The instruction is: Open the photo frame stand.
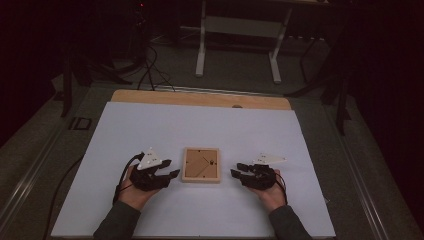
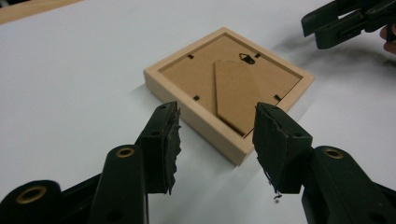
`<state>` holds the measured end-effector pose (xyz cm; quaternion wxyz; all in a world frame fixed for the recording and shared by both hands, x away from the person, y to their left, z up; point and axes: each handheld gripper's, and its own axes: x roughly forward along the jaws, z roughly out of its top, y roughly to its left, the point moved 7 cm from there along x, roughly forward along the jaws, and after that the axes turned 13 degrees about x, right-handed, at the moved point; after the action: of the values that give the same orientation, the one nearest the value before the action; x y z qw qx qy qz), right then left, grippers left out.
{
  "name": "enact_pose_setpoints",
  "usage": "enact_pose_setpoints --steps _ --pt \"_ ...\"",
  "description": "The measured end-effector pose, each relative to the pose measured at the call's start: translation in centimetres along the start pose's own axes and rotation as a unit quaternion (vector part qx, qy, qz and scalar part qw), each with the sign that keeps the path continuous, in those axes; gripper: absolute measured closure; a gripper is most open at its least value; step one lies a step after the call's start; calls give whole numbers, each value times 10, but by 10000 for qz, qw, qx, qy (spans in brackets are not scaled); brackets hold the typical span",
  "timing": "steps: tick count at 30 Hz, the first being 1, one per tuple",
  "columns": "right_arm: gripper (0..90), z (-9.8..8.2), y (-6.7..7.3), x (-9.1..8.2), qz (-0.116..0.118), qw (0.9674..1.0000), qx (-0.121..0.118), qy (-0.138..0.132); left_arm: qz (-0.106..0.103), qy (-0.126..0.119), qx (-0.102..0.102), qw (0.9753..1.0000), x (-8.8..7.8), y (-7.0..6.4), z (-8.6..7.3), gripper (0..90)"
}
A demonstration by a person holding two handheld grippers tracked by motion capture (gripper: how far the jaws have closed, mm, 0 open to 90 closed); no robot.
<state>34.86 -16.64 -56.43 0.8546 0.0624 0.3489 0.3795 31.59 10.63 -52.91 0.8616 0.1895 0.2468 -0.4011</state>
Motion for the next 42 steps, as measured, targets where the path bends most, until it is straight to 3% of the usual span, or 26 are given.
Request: enact_pose_setpoints --steps 5,11,19,33,36,37,42 --pt "575 0 1 1 17 10000 4 2 -141 66 -10 9999 4 -1 14 516" --pt "573 0 2 3 29 10000 -17 31 -277 319 129 9990 21 -3 30 528" --pt "567 0 2 4 23 10000 -1 29 -322 649 102 9973 37 -3 34 554" --pt "558 -1 2 5 3 10000 16 43 -473 1290 182 9904 57 -7 37 530" --pt "558 -1 2 5 2 10000 17 41 -471 1302 167 9902 58 -7 37 528" --pt "557 -1 2 5 0 10000 25 43 -515 1433 207 9881 63 -9 37 524" --pt "555 -1 1 5 -1 10000 33 40 -567 1646 211 9845 68 -11 36 515"
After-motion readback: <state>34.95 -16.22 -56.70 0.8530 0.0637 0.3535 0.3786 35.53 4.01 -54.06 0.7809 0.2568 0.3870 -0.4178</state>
